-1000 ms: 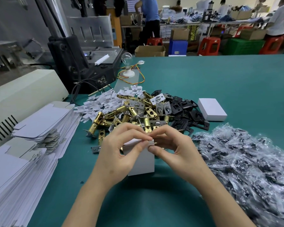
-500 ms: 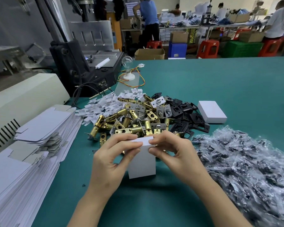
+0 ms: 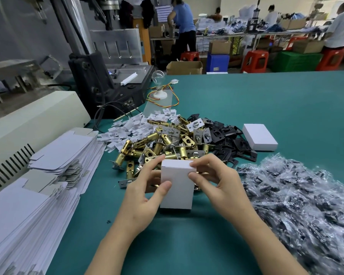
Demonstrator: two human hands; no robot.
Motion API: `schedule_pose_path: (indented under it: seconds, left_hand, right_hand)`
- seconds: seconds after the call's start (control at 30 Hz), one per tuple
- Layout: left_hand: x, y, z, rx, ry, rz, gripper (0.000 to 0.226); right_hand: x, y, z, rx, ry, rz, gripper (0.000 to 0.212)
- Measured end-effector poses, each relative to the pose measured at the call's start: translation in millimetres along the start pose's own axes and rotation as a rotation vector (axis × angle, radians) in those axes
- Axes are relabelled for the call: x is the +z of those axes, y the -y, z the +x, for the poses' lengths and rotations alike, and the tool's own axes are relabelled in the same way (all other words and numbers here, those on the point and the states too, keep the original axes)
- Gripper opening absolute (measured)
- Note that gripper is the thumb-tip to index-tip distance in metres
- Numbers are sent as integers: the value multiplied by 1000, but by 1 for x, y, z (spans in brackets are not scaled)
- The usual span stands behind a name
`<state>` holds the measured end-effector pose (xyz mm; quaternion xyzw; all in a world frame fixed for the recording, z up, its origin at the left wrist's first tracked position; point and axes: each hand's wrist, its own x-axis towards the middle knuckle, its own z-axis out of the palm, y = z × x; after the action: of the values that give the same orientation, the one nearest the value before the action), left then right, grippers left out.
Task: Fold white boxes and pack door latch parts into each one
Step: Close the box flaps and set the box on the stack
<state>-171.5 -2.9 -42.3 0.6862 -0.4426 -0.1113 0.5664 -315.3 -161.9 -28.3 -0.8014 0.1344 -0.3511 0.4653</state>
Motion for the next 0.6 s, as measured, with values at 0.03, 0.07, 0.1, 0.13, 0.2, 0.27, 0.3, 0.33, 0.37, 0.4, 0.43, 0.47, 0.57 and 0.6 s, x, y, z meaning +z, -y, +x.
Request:
schedule_pose_path:
  seconds: [0.03,0.07,0.1,0.13,0.2,0.27,0.3,0.33,0.37,0.4,0.43,0.47,0.57,0.6]
  left_hand:
    - [0,1,0,-21,14,0,54]
    - [0,2,1,-39,8,-5,54]
    - [-1,2,2,-53,-7,-15,53]
    - [-1,2,3,-64,-26,-30,52]
    - [0,4,4,-92,-66,-79,49]
    - [1,4,4,-140,-119,-187,46]
    - [3,4,5,-166,-155,-254,43]
    - [3,3,5,-193,-195,-318,41]
    - [4,2,5,-217,-236,-376,41]
    - [4,1,6,-238,-268,-426,40]
    - [5,0,6,-253,-290,-463,40]
    - [6,-1,6,-261,-300,-485,40]
    - [10,-1,6,-278,-305,-520,42]
    - [11,-1,5,-270,-300,-521,44]
  right_hand:
    - [1,-1,0,13,-3,-6,25]
    - [2,-3,-1,25,3,-19,27]
    - [4,-4,-1,33,13,-36,30]
    - [6,-4,-2,35,23,-57,35]
    - [10,-5,-3,30,29,-117,48]
    - [14,-2,-5,4,23,-192,62]
    - [16,1,-7,-23,22,-234,68]
    - [19,5,-9,-56,19,-294,72]
    - [23,9,-10,-86,14,-372,77]
    - [27,14,-12,-106,9,-455,82]
    - [31,18,-14,-110,8,-528,88]
    - [35,22,-15,-95,13,-585,93]
    - [43,30,-15,-49,28,-684,91]
    - [44,31,-15,-53,27,-694,85]
